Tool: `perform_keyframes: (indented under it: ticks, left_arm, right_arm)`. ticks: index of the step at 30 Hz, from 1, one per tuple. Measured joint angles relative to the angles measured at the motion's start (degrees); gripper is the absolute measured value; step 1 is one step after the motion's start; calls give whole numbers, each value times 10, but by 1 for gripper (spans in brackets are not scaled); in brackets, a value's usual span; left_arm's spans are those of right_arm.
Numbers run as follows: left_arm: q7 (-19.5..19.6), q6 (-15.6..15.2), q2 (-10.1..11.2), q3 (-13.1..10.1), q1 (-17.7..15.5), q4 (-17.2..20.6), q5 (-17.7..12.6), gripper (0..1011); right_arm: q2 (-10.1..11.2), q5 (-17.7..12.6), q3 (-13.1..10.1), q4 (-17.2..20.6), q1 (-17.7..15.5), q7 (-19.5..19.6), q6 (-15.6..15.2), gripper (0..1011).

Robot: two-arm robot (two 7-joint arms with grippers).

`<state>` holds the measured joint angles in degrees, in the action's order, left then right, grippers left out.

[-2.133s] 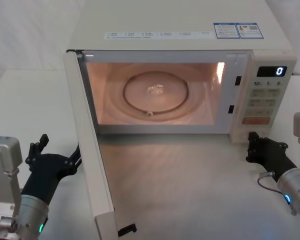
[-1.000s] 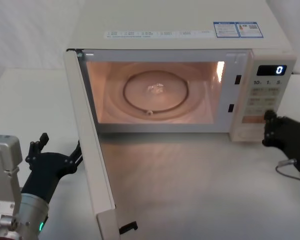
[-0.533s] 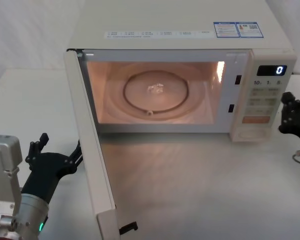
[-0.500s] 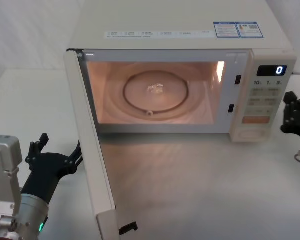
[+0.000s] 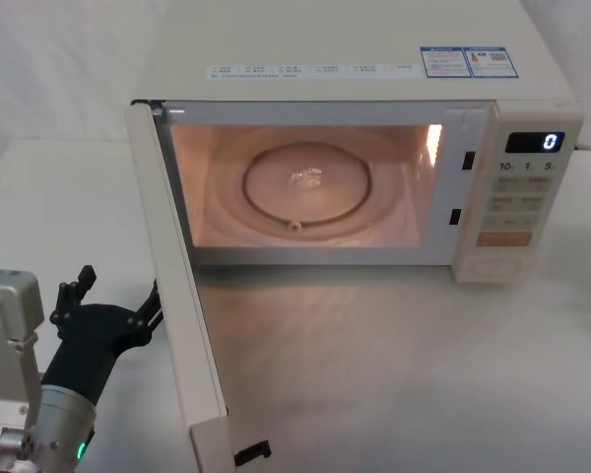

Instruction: Press the button to open the microwave door with one hand; close the microwave door with the other hand.

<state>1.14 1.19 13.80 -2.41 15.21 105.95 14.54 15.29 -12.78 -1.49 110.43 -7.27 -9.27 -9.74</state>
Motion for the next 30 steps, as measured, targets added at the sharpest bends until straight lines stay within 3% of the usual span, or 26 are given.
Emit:
perform_keyframes:
  ticks: [12, 26, 30]
  left_arm:
    - [0, 0, 0, 0, 0, 0, 0, 1001]
    - [0, 0, 0, 0, 0, 0, 0, 1001]
    - [0, 0, 0, 0, 0, 0, 0, 1001]
  right_arm:
    - [1, -2, 0, 0, -1, 0, -3, 38]
    - [0, -1, 1, 0, 0, 0, -1, 445]
    - [0, -1, 1, 0, 0, 0, -1, 612]
